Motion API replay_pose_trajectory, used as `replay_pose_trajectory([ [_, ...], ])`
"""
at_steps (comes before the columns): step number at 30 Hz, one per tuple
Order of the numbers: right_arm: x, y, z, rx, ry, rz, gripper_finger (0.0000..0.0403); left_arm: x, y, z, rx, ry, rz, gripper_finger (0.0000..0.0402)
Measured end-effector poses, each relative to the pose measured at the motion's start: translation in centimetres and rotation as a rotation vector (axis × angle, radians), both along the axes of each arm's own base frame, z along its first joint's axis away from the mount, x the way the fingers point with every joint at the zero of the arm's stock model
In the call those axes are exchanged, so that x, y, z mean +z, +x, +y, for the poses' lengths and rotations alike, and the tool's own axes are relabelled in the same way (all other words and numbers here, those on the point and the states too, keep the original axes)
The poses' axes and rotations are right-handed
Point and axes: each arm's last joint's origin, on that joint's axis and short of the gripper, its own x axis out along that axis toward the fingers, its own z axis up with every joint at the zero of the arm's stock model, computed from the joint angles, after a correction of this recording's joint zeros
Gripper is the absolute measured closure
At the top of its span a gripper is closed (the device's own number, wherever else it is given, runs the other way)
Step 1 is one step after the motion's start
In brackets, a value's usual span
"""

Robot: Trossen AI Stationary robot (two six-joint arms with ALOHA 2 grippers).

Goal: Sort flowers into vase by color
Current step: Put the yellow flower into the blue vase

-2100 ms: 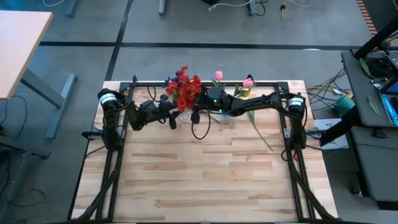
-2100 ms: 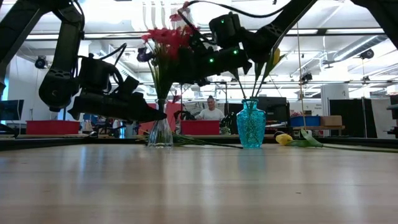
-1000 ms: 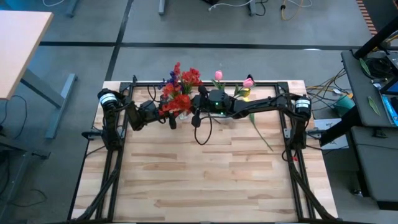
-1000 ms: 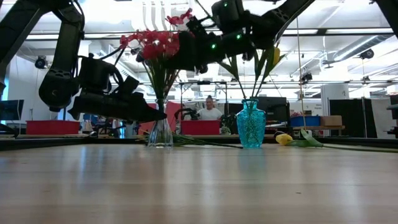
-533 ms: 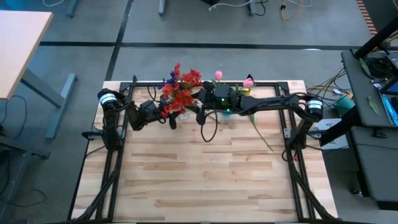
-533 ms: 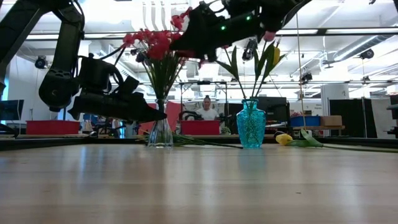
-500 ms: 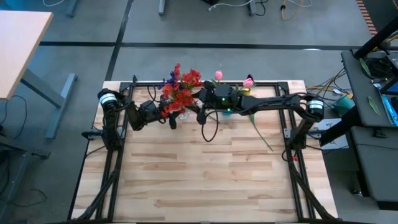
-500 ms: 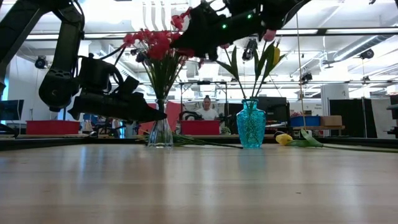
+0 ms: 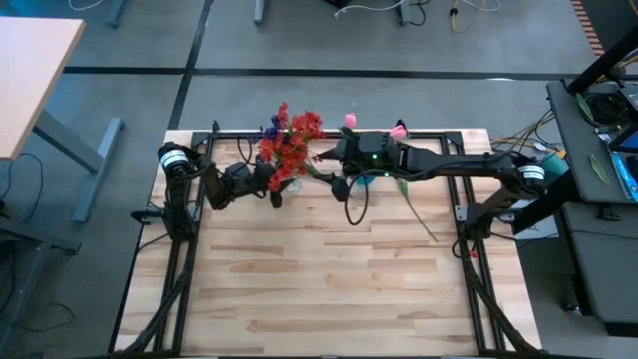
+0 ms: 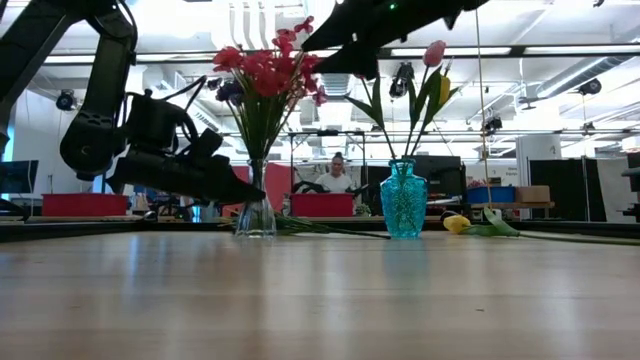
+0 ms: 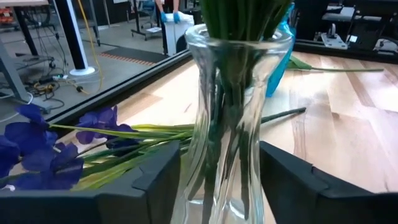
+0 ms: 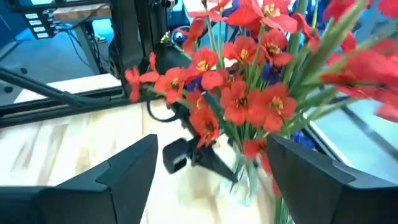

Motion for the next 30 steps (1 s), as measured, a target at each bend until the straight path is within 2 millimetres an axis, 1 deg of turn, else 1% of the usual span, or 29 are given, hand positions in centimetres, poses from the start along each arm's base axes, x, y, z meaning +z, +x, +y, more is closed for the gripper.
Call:
replay_pose_trajectory([
  [4,0.5,-0.9,0.6,0.004,0.024,0.036,0.0112,0.1,-0.1,0.0,0.001,-0.002,-0.01,0.0185],
  [7,0.4,-1.4,1.0,0.007,0.044,0.088,0.0113,0.1,-0.3,-0.2,0.002,-0.016,-0.011,0.0173],
  [11,-0.3,-1.8,1.4,0.003,0.083,0.168,0.0114,0.6,-0.9,-0.6,0.001,-0.018,-0.029,0.0164],
  [17,-1.3,-2.4,2.0,-0.011,0.143,0.285,0.0124,1.7,-2.4,-1.5,-0.001,-0.001,-0.057,0.016],
  [21,-2.1,-3.0,2.5,-0.072,0.235,0.38,0.0134,2.7,-3.7,-2.3,-0.003,0.021,-0.093,0.016],
  [24,-3.1,-4.0,3.1,-0.127,0.381,0.524,0.0139,3.5,-4.6,-2.9,-0.003,0.034,-0.128,0.016],
  [27,-4.3,-6.0,4.1,-0.225,0.556,0.754,0.0145,4.2,-5.6,-3.5,-0.004,0.054,-0.162,0.016],
  [30,-5.8,-7.9,4.9,-0.375,0.615,0.947,0.0149,4.9,-5.7,-3.6,-0.017,0.059,-0.187,0.016],
])
